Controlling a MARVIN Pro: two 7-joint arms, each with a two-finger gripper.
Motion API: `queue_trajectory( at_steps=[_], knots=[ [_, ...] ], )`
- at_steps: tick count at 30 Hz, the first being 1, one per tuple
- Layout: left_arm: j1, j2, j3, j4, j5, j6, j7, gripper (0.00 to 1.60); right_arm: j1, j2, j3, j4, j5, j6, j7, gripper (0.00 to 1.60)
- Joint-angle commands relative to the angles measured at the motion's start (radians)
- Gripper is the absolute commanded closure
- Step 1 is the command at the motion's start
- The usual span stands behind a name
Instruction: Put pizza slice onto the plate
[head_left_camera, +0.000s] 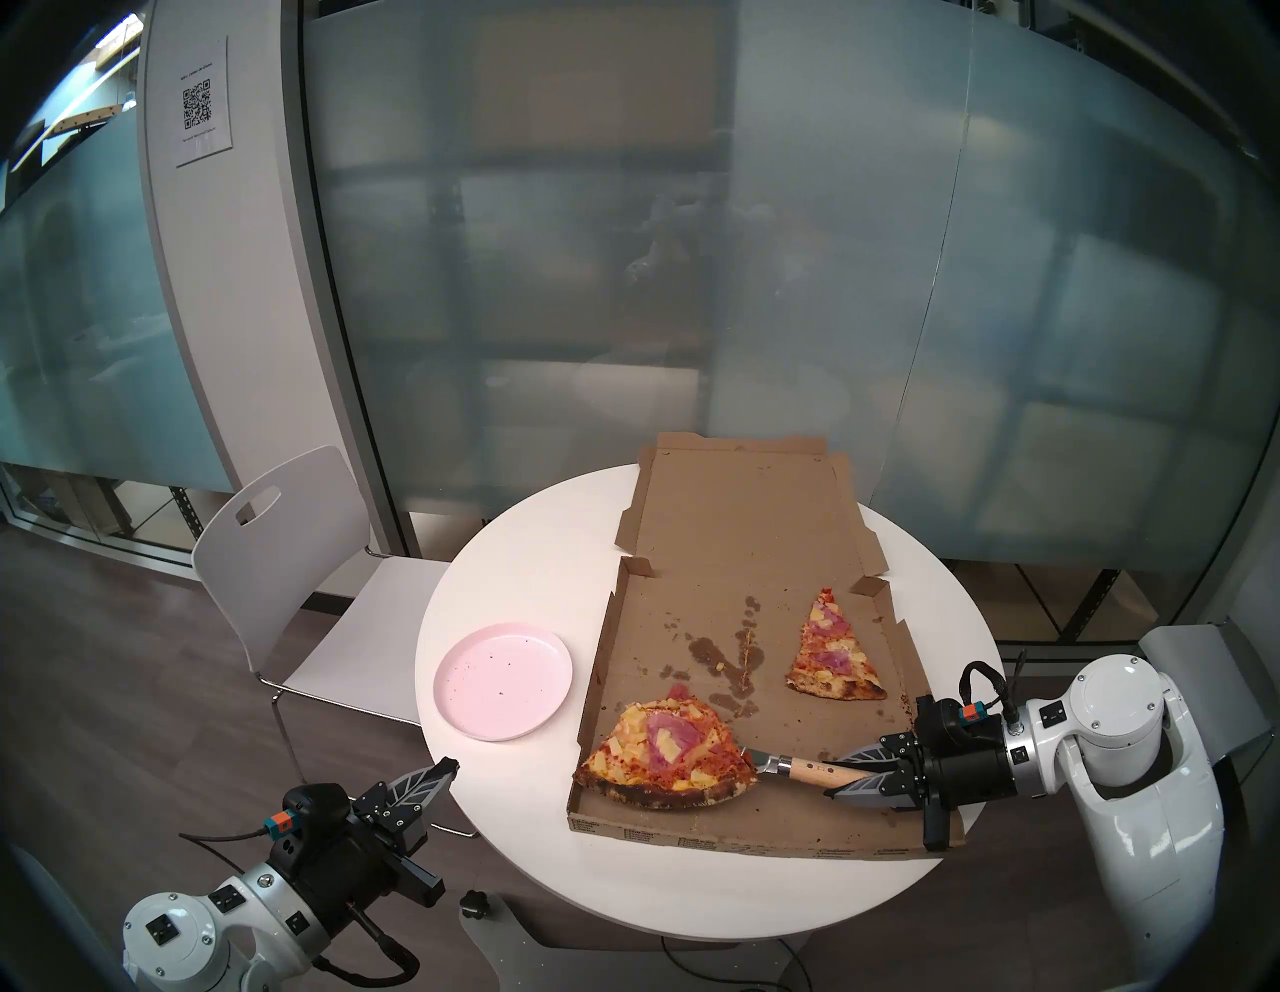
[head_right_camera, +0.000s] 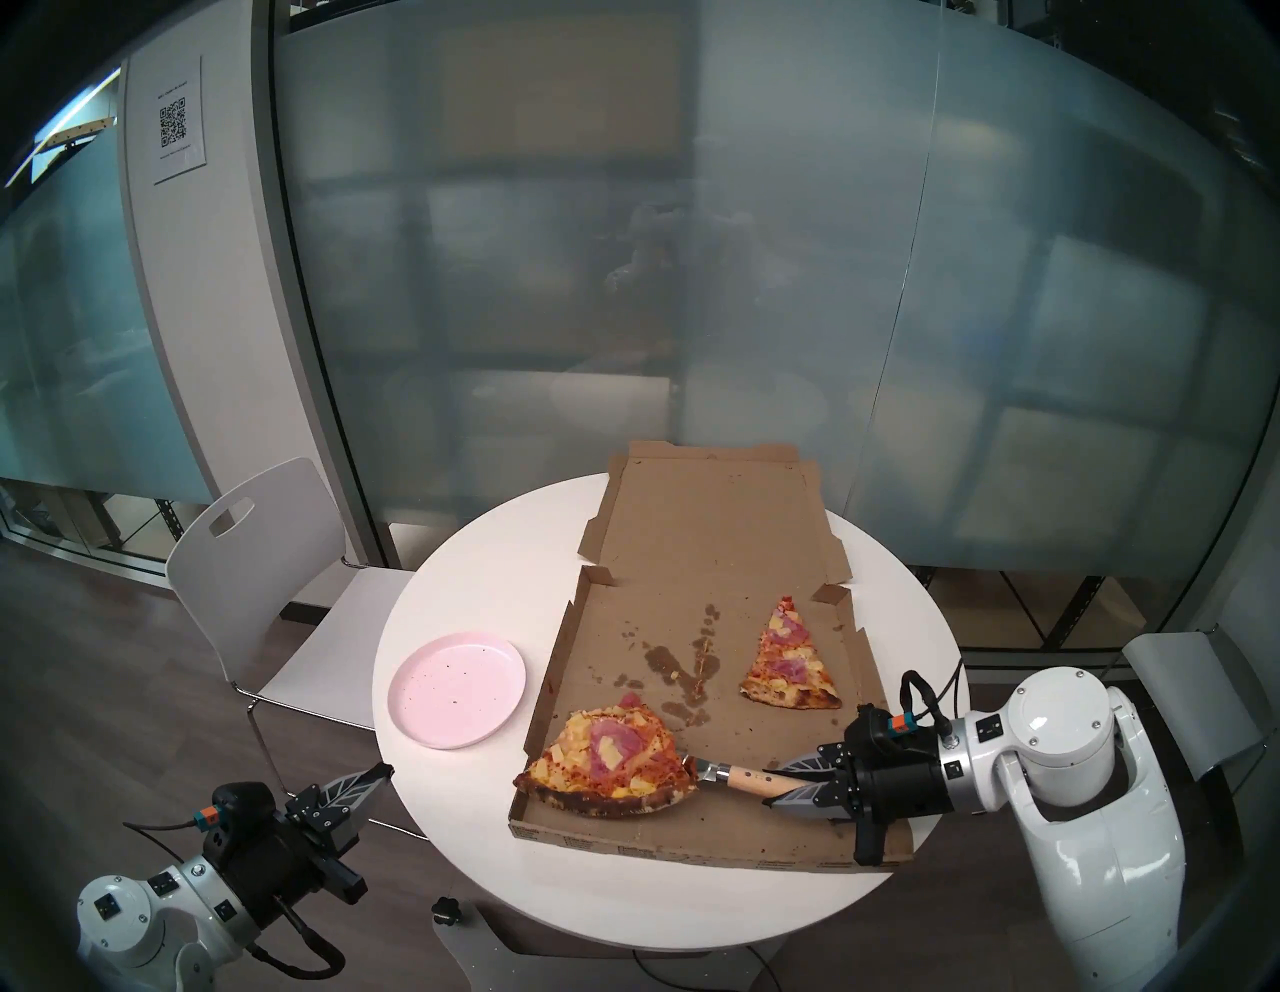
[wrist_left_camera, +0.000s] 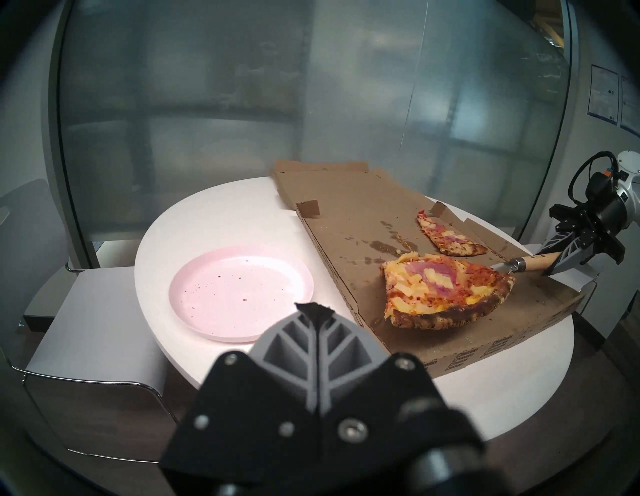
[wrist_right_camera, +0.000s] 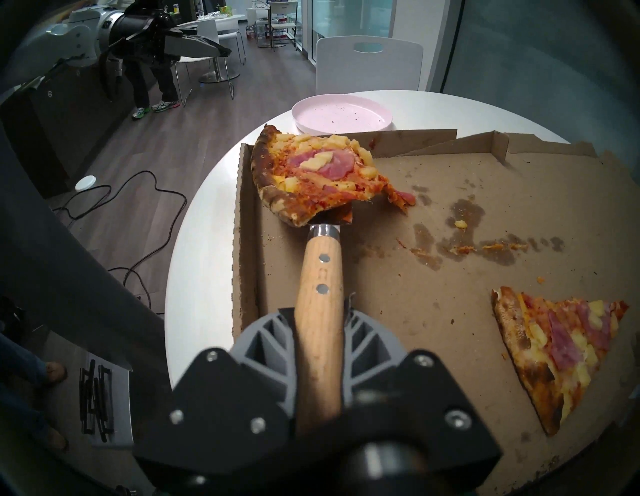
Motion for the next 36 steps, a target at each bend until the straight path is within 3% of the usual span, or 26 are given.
queue_trajectory(
  at_steps=[1,10,30,34,36],
  knots=[
    [0.027,-0.021,-0.037,-0.025,-0.04,-0.024,-0.012,1.6,0.086,0.002,-0.029,-0.034,0.01,0.023,-0.005,1.6],
    [0.032,-0.036,-0.09,-0.017,-0.084,-0.028,-0.027,1.6,0.17,0.002,-0.08,-0.039,0.01,0.058,-0.016,1.6],
    [0.02,-0.059,-0.214,0.03,-0.193,-0.023,-0.061,1.6,0.358,-0.05,-0.284,0.029,-0.016,0.113,-0.11,1.6],
    [0.015,-0.058,-0.232,0.041,-0.208,-0.02,-0.067,1.6,0.452,-0.066,-0.36,0.079,-0.032,0.129,-0.098,1.6],
    [0.014,-0.057,-0.238,0.043,-0.212,-0.019,-0.07,1.6,0.424,-0.08,-0.352,0.065,-0.035,0.124,-0.12,1.6]
  ],
)
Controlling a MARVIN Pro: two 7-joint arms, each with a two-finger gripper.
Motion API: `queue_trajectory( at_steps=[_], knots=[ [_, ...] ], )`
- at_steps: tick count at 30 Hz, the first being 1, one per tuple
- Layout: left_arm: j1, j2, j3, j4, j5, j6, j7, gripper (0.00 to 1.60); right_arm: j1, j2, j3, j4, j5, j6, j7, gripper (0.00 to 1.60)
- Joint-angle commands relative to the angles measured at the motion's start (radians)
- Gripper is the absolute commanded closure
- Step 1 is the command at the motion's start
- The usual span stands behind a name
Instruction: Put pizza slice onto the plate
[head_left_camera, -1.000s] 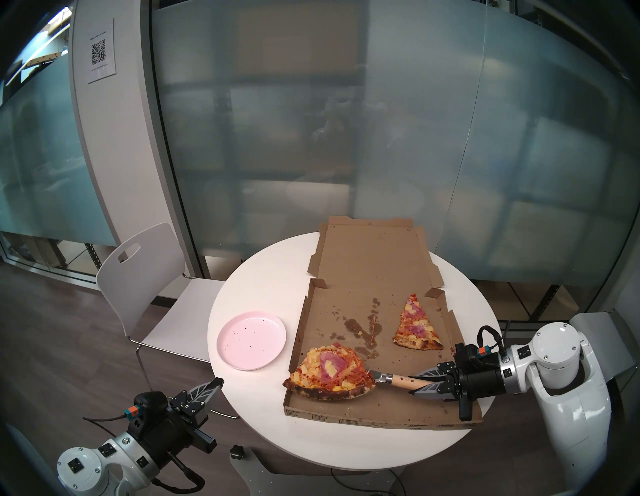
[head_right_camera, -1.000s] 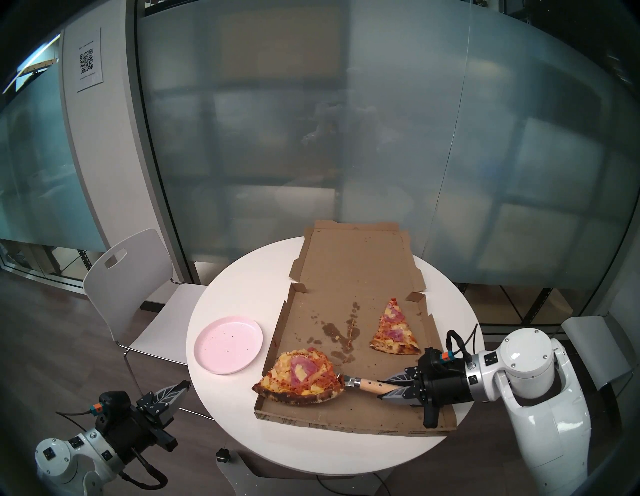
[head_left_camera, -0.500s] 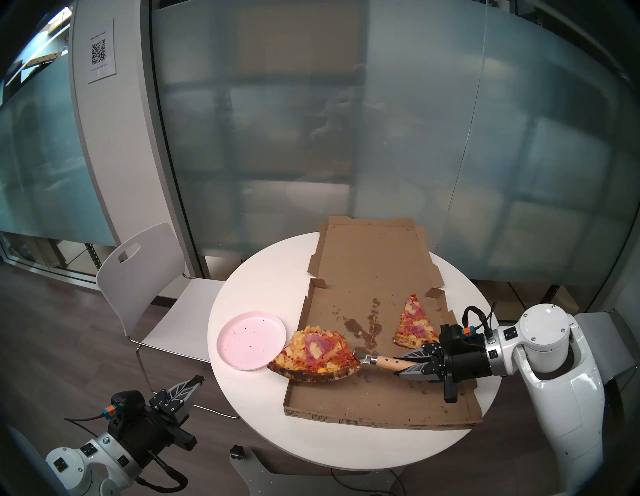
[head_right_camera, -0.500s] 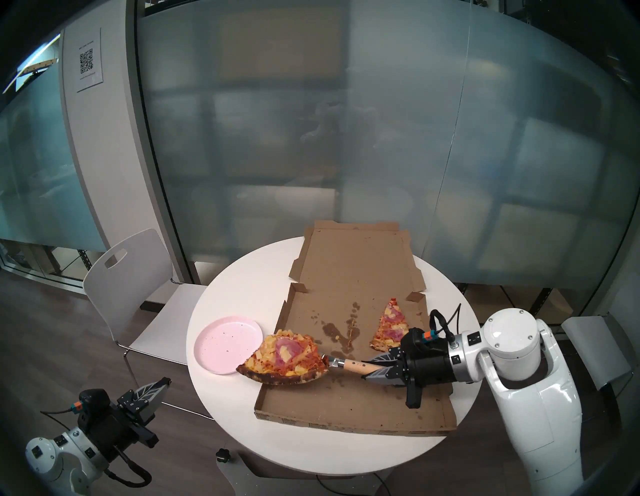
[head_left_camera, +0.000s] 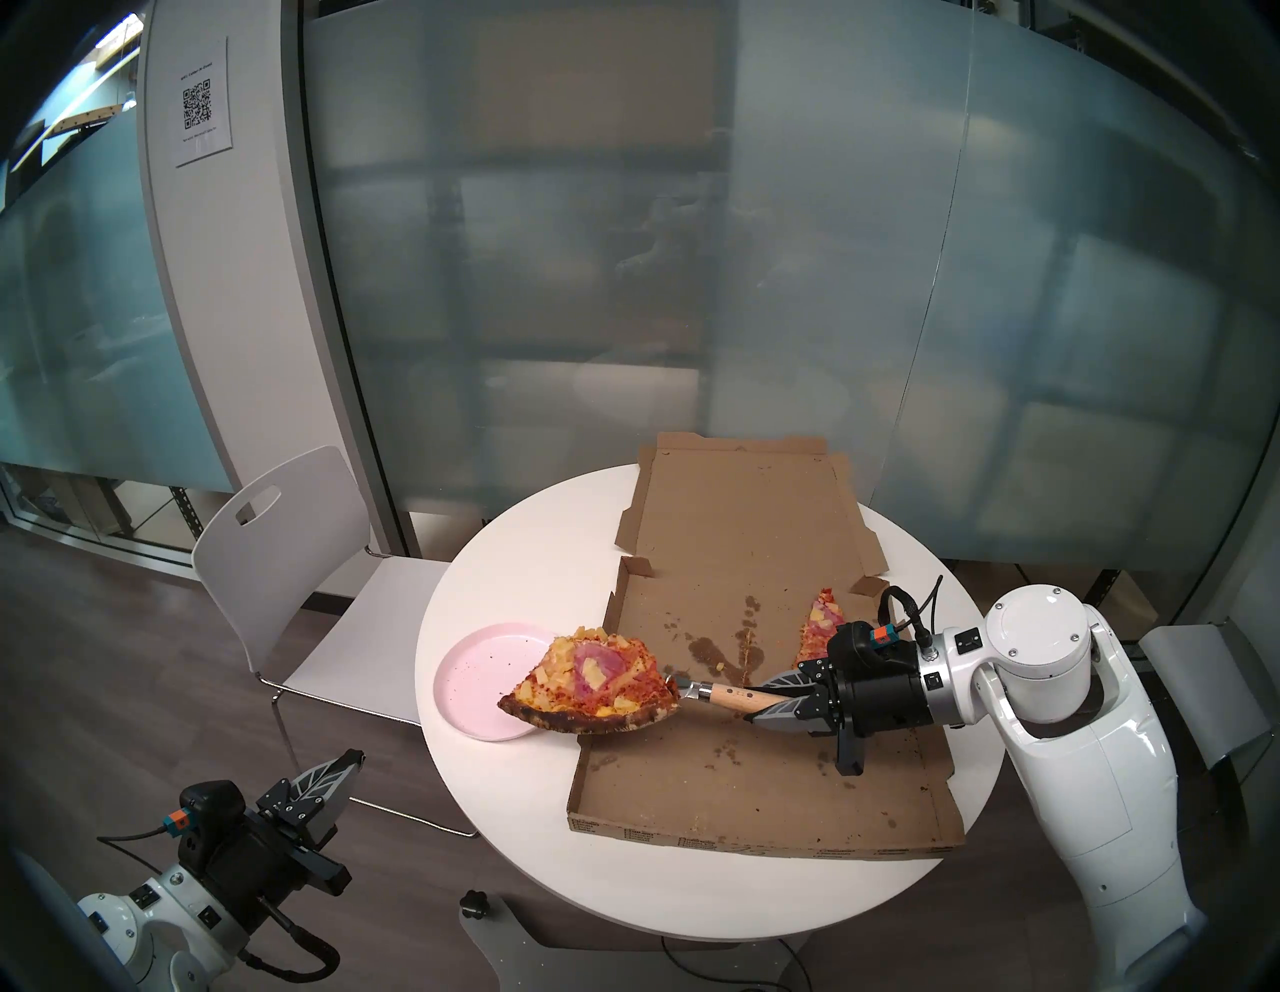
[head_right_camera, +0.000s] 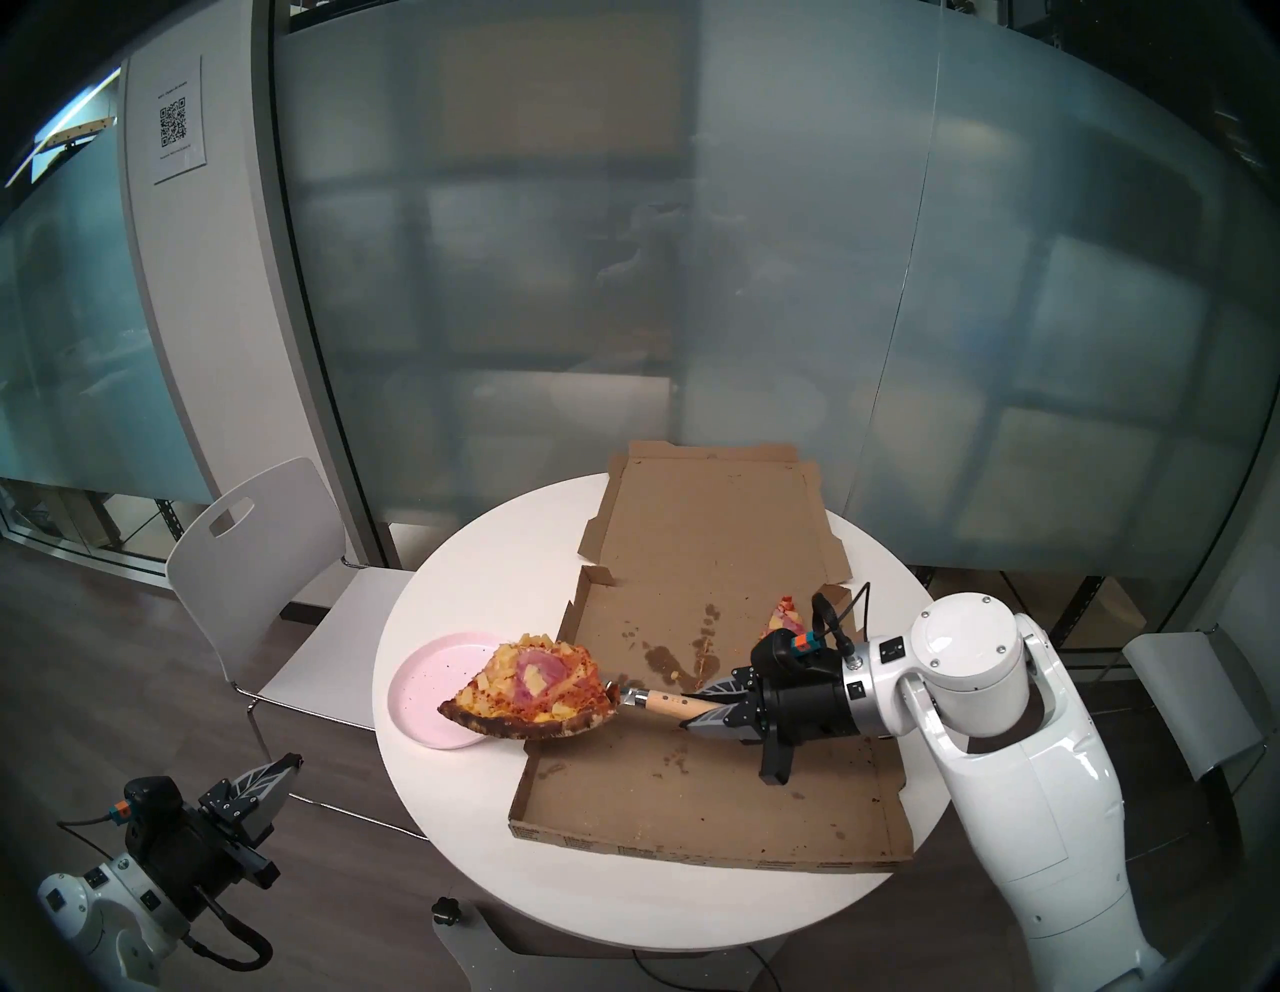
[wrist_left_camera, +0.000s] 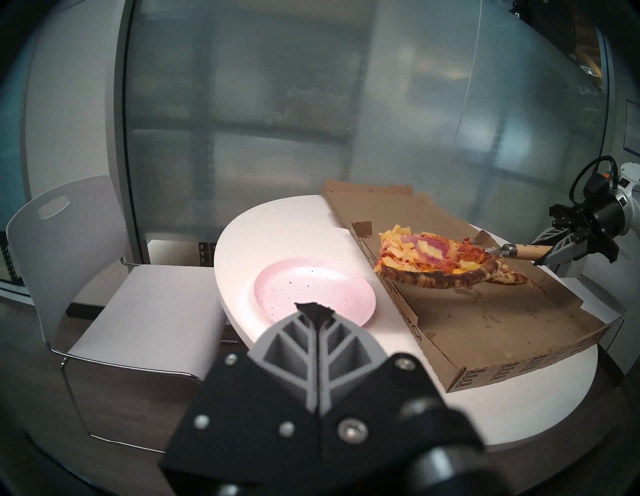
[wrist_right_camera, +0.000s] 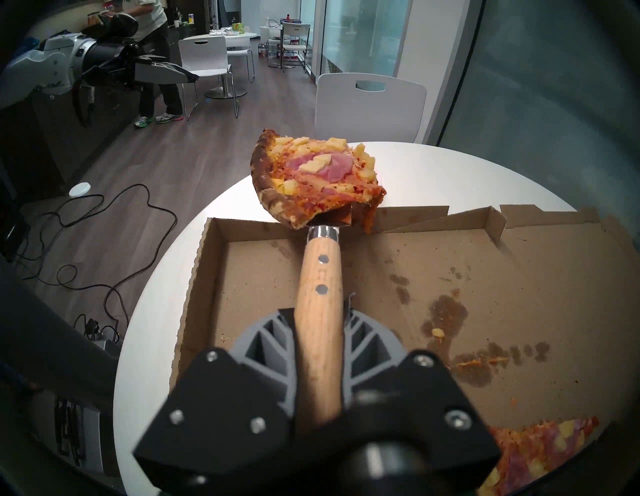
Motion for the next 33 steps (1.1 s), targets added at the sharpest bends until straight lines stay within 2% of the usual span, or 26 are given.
queue_trajectory(
  at_steps=[1,6,7,9,11,12,19,33],
  knots=[
    [-0.008,0.002,-0.035,0.002,-0.039,0.004,-0.009,1.6,0.11,-0.057,-0.061,0.017,-0.011,0.002,-0.025,1.6],
    [-0.015,0.004,-0.053,0.02,-0.05,0.004,-0.018,1.6,0.163,-0.087,-0.11,0.053,-0.025,0.012,-0.028,1.6],
    [-0.017,0.003,-0.055,0.023,-0.053,0.004,-0.02,1.6,0.196,-0.089,-0.133,0.076,-0.028,0.016,-0.02,1.6],
    [-0.019,0.003,-0.059,0.026,-0.055,0.005,-0.023,1.6,0.177,-0.111,-0.127,0.071,-0.036,0.009,-0.036,1.6],
    [-0.02,0.003,-0.063,0.027,-0.059,0.006,-0.026,1.6,0.214,-0.113,-0.155,0.093,-0.039,0.015,-0.024,1.6],
    [-0.021,0.003,-0.065,0.028,-0.06,0.007,-0.028,1.6,0.204,-0.123,-0.152,0.084,-0.042,0.014,-0.027,1.6],
    [-0.027,0.007,-0.07,0.041,-0.06,0.009,-0.039,1.6,0.282,-0.13,-0.206,0.126,-0.039,0.026,0.004,1.6],
    [-0.025,-0.002,-0.084,0.05,-0.061,0.006,-0.062,1.6,0.327,-0.171,-0.28,0.199,-0.071,0.009,0.007,1.6]
  ],
)
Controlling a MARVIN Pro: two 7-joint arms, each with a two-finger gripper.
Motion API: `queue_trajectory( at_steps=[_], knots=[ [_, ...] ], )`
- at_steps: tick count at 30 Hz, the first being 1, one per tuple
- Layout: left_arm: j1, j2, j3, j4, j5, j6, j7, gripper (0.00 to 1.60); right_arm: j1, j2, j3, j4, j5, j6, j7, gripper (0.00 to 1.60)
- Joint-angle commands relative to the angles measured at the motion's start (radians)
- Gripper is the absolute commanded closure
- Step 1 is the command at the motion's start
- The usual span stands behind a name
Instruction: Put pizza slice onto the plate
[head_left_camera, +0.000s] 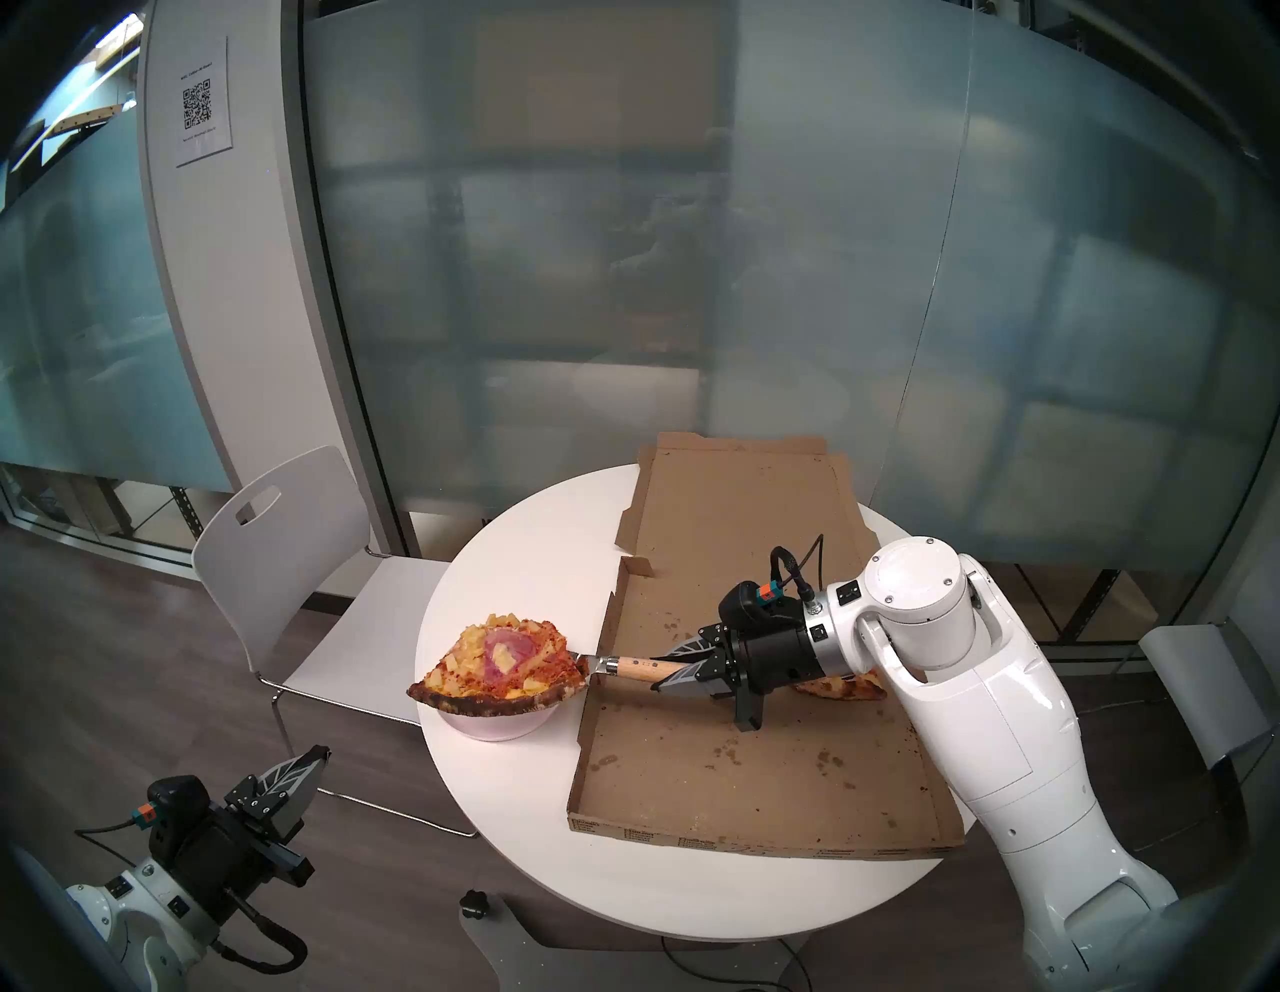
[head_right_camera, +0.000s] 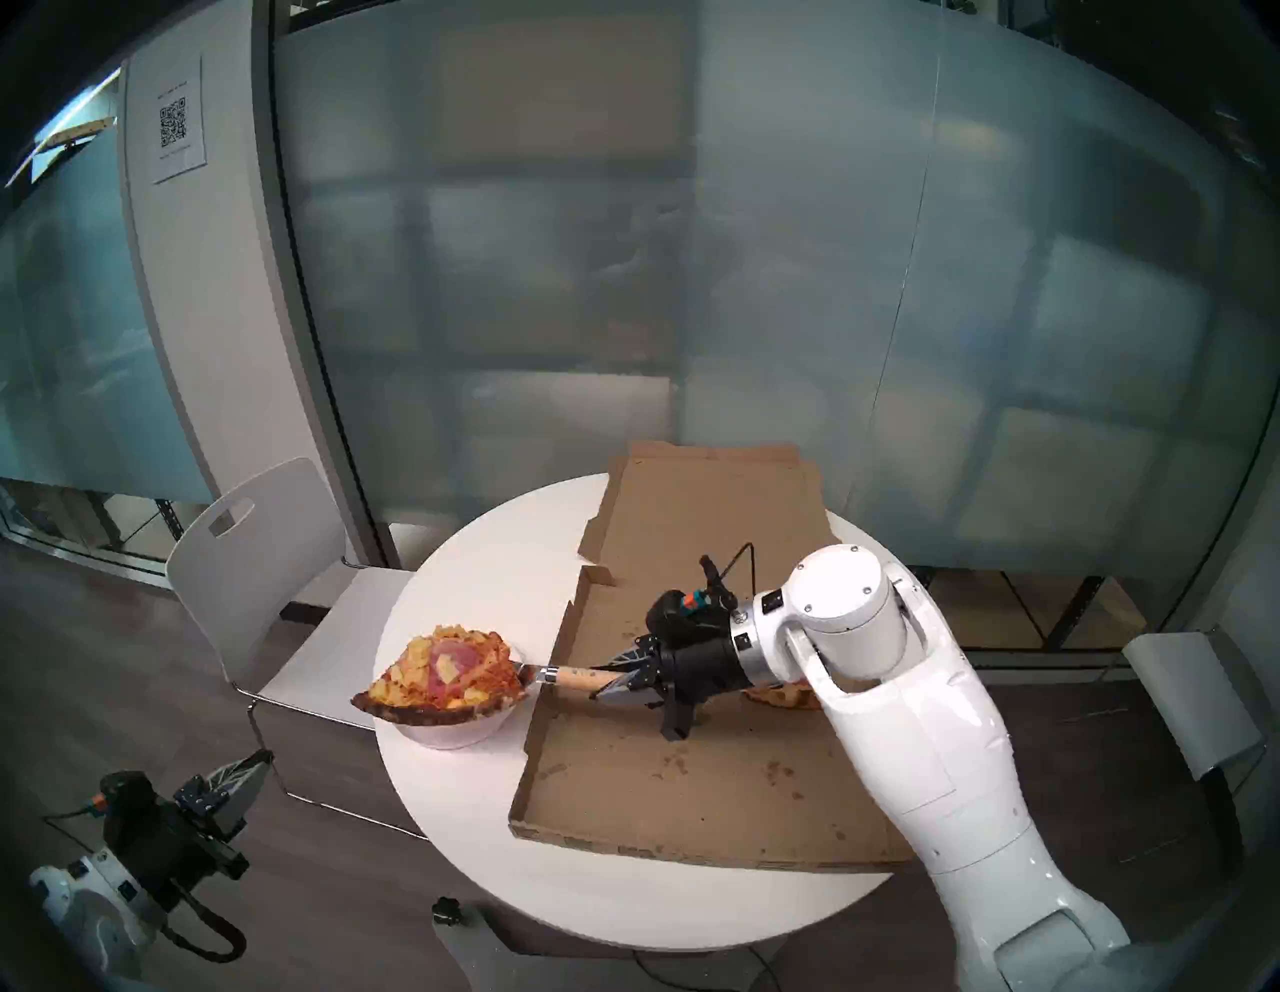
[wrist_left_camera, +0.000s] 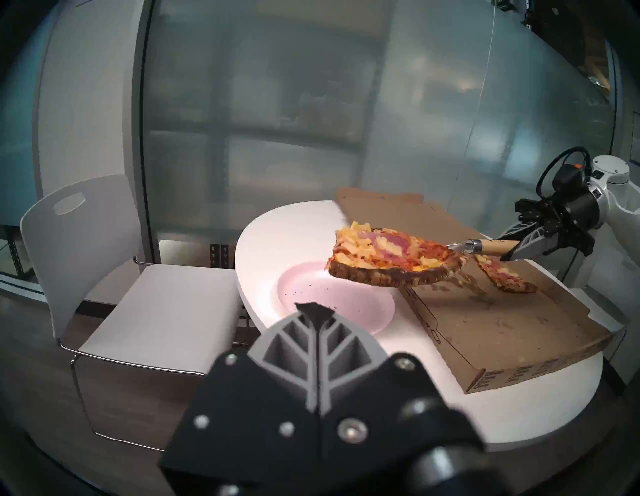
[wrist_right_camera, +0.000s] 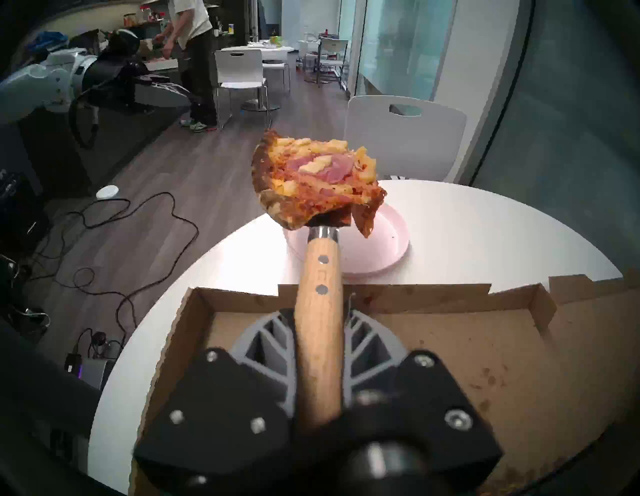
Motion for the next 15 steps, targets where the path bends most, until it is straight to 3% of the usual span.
queue_trajectory(
  at_steps=[1,15],
  knots=[
    [0.011,-0.008,-0.015,-0.003,-0.01,-0.008,-0.008,1.6,0.053,-0.042,-0.019,0.016,-0.005,-0.02,-0.017,1.6],
    [0.01,-0.016,-0.037,0.007,-0.018,-0.009,-0.024,1.6,0.068,-0.062,-0.07,0.068,-0.052,-0.055,-0.072,1.6]
  ],
)
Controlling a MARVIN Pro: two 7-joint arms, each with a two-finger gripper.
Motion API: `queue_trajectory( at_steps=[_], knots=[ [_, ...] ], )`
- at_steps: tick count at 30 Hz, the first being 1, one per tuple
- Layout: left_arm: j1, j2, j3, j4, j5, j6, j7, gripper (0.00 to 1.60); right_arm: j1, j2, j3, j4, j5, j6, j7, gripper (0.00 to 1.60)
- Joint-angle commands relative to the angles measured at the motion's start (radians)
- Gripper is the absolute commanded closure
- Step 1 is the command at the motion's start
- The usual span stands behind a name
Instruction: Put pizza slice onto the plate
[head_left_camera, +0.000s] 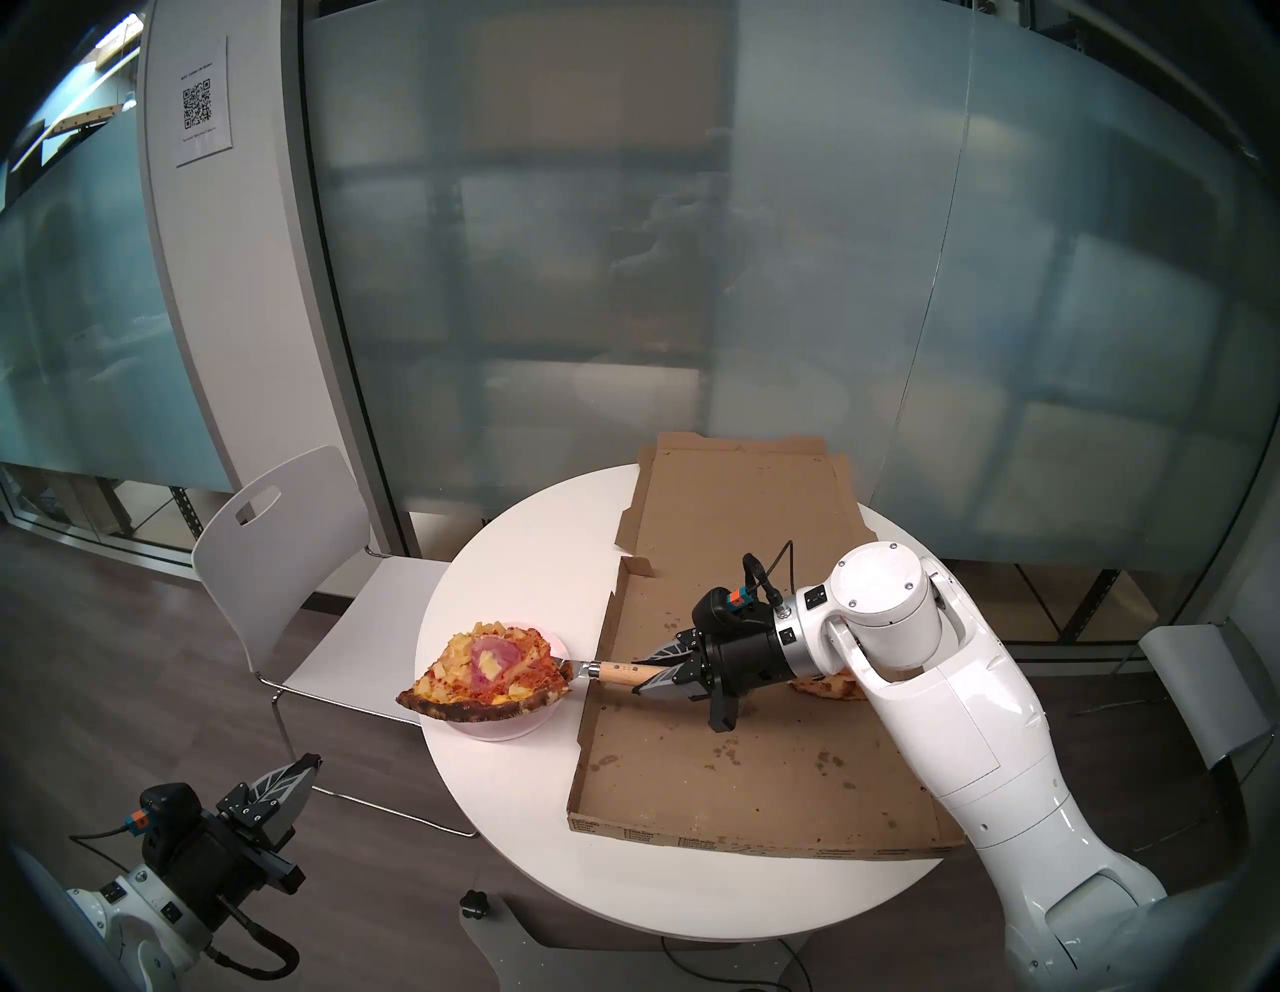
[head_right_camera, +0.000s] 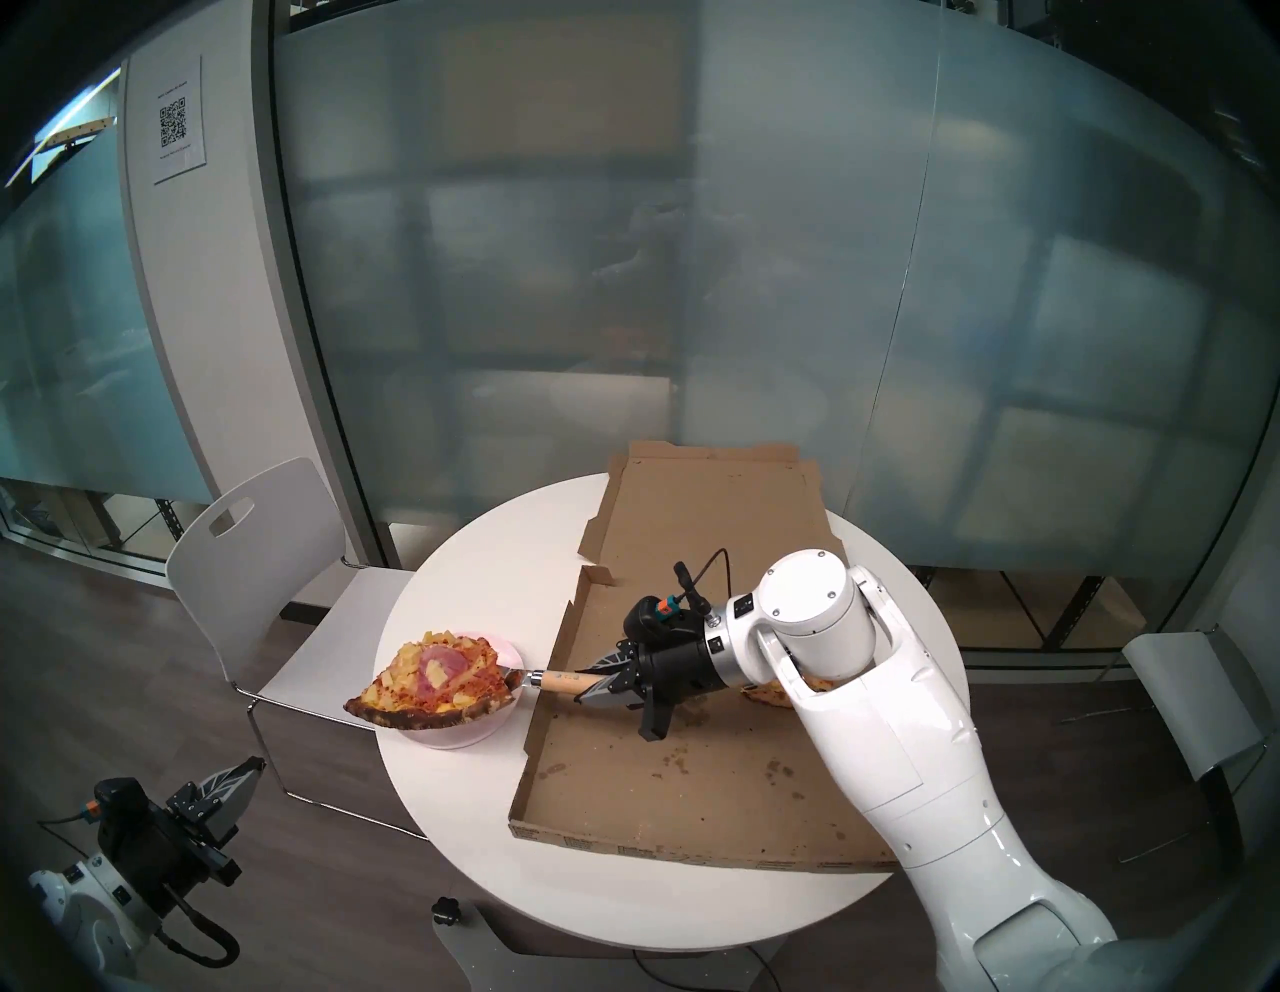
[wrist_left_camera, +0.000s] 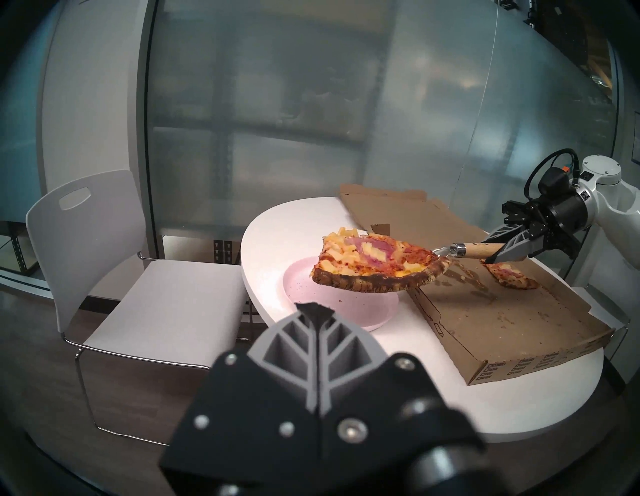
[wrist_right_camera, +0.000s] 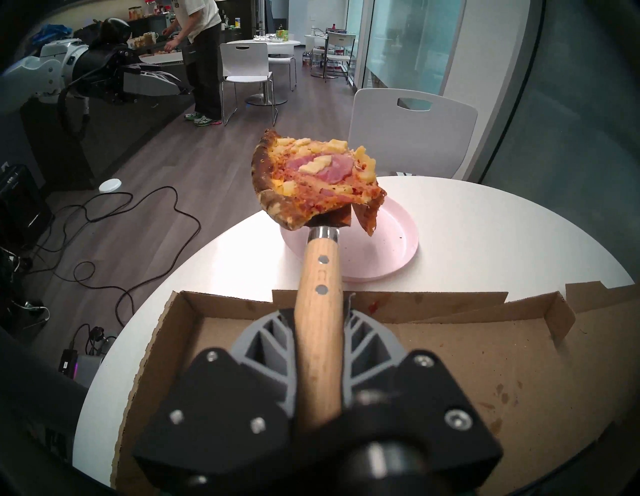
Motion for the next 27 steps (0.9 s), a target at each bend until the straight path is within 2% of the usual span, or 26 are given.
queue_trajectory(
  at_steps=[1,27],
  knots=[
    [0.001,-0.003,-0.01,-0.009,-0.01,-0.003,-0.005,1.6,0.037,-0.023,-0.013,0.003,-0.018,-0.023,-0.026,1.6],
    [-0.003,-0.015,-0.022,-0.003,-0.009,0.001,-0.025,1.6,0.087,-0.05,-0.069,0.073,-0.112,-0.048,-0.083,1.6]
  ],
)
